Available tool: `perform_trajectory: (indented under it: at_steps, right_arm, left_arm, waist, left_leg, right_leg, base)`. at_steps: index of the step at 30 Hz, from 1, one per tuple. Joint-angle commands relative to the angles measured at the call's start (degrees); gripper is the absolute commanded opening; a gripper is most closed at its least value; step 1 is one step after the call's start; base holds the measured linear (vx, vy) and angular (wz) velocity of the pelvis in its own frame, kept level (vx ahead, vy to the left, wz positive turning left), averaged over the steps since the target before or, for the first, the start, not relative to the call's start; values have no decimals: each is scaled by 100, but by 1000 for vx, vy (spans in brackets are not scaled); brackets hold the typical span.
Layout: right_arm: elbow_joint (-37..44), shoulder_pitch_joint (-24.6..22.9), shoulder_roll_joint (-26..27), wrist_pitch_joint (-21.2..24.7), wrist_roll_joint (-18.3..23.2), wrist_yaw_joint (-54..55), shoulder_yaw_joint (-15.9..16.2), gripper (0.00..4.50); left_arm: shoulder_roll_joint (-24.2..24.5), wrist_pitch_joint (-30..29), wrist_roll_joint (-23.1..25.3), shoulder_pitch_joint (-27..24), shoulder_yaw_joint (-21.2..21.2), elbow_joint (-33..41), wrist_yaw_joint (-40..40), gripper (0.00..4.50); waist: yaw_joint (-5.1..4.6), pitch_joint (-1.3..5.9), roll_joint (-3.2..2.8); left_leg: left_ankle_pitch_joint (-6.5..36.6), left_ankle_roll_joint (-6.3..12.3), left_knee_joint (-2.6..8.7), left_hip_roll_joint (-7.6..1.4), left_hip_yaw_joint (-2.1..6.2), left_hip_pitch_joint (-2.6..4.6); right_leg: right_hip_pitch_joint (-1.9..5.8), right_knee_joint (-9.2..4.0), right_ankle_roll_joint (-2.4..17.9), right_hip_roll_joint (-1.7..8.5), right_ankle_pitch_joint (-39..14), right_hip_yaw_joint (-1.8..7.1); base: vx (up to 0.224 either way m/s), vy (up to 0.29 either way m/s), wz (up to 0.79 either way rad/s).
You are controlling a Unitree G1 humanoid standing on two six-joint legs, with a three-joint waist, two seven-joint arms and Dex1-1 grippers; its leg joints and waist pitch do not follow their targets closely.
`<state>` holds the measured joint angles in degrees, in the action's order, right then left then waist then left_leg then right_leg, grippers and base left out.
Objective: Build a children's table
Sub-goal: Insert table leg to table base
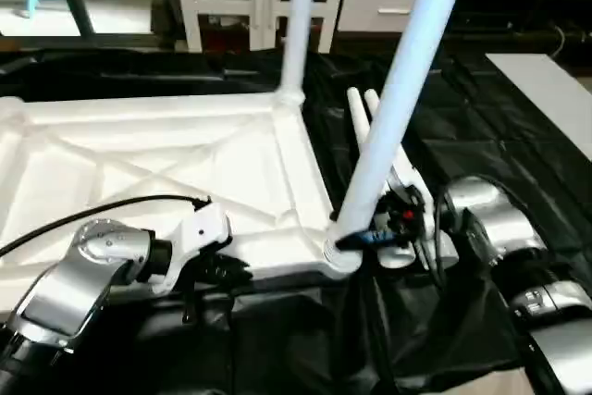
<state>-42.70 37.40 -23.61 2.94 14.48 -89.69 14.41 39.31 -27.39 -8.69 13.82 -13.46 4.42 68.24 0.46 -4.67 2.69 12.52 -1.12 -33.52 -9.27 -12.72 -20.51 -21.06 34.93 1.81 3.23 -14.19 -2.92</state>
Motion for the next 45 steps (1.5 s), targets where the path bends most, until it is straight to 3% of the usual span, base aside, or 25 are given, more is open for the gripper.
perform_trajectory:
  at_steps: [1, 2, 3, 6, 10, 17, 22, 25, 28, 29, 31, 37, 38, 42, 45]
  right_arm:
    - [-466, -779, -175, 19, -679, -281, 822, 195]
    - [-648, -873, -117, -338, -955, -244, 675, 195]
    - [-688, -890, -102, -405, -1007, -229, 636, 195]
    - [-794, -1013, -43, -674, -1143, -30, 464, 195]
    - [-694, -1212, 8, -867, -852, 555, 363, 195]
    - [-666, -1504, 117, -795, -584, 799, 86, 195]
    - [-665, -1584, 205, -522, -333, 992, -266, 195]
    - [-648, -1605, 192, -498, -280, 994, -280, 195]
    - [-598, -1678, 57, -644, -391, 811, -96, 195]
    - [-598, -1678, 57, -644, -391, 811, -96, 195]
    - [-587, -1714, -20, -861, -590, 773, 55, 195]
    - [-717, -1746, 109, -1128, -761, 1264, -13, 195]
    - [-765, -1759, 173, -1151, -760, 1400, -55, 195]
    - [-897, -1755, 325, -1218, -798, 1836, -106, 195]
    - [-995, -1691, 431, -1222, -831, 2299, -162, 195]
  left_arm:
    - [-35, 125, -156, 205, 421, -226, -285, 0]
    - [-25, 140, -137, 228, 409, -252, -309, 0]
    - [-23, 140, -130, 231, 406, -253, -316, 0]
    - [-18, 168, -74, 247, 400, -280, -356, 0]
    - [-19, 176, -21, 248, 397, -303, -417, 0]
    - [-67, 117, -66, 261, 350, -231, -451, 0]
    - [-254, 135, -107, 335, 353, -272, -553, 0]
    - [-291, 128, -120, 352, 345, -282, -552, 0]
    - [-307, 151, -100, 369, 267, -282, -497, 0]
    - [-307, 151, -100, 369, 267, -282, -497, 0]
    - [-336, 135, -81, 401, 224, -278, -504, 0]
    - [-402, 49, -29, 400, 265, -266, -662, 0]
    - [-401, 28, -28, 378, 281, -244, -671, 0]
    - [-381, -37, -20, 295, 324, -166, -675, 0]
    - [-442, -157, 46, 289, 320, -151, -808, 0]
  waist:
    - [-53, 102, -85]
    - [-57, 103, -80]
    - [-55, 89, -74]
    - [-80, 120, -58]
    - [-88, 132, -63]
    - [-99, 134, -58]
    - [-81, 151, -66]
    - [-79, 147, -67]
    - [-75, 138, -71]
    - [-70, 123, -109]
    - [-66, 137, -97]
    - [-78, 135, -86]
    - [-76, 116, -58]
    - [-88, 93, -73]
    - [-117, 99, -72]
  left_leg:
    - [1377, 1, 529, -596, 275, 140]
    - [1451, -31, 527, -591, 282, 148]
    - [1649, -90, 522, -587, 278, 182]
    - [1587, -92, 541, -582, 297, 171]
    - [1415, -7, 535, -570, 280, 161]
    - [1614, -32, 544, -564, 292, 160]
    - [1312, 78, 526, -561, 258, 173]
    - [1273, 112, 527, -563, 273, 143]
    - [1407, 94, 528, -565, 274, 165]
    - [1433, 76, 535, -567, 281, 162]
    - [1449, 39, 534, -570, 267, 193]
    - [1375, 78, 535, -562, 274, 148]
    - [1507, 65, 543, -564, 286, 147]
    - [1933, -91, 570, -570, 327, 174]
    - [2067, -196, 596, -572, 356, 154]
  right_leg:
    - [-16, -501, 1438, 616, -1322, 437]
    - [-16, -517, 1415, 618, -1450, 443]
    - [-64, -550, 1351, 623, -1704, 463]
    - [-25, -532, 1333, 602, -1584, 468]
    - [-9, -512, 1396, 587, -1297, 463]
    - [-19, -553, 1299, 588, -1577, 474]
    - [-3, -510, 1443, 562, -1036, 465]
    - [18, -508, 1450, 577, -1096, 455]
    - [-8, -538, 1391, 580, -1380, 459]
    - [-11, -543, 1382, 585, -1409, 463]
    - [-28, -538, 1360, 562, -1340, 457]
    - [5, -526, 1392, 576, -1228, 463]
    - [-10, -549, 1340, 585, -1496, 467]
    - [-63, -614, 1140, 592, -2158, 471]
    - [-69, -618, 1049, 594, -2287, 473]
  base:
    - [0, 0, 0]
    - [0, 0, 0]
    - [0, 0, 0]
    - [0, 0, 0]
    - [0, 0, 0]
    - [0, 0, 0]
    - [0, 0, 0]
    - [0, 0, 0]
    - [0, 0, 0]
    - [0, 0, 0]
    - [0, 0, 0]
    - [0, 0, 0]
    - [0, 0, 0]
    - [0, 0, 0]
    - [0, 0, 0]
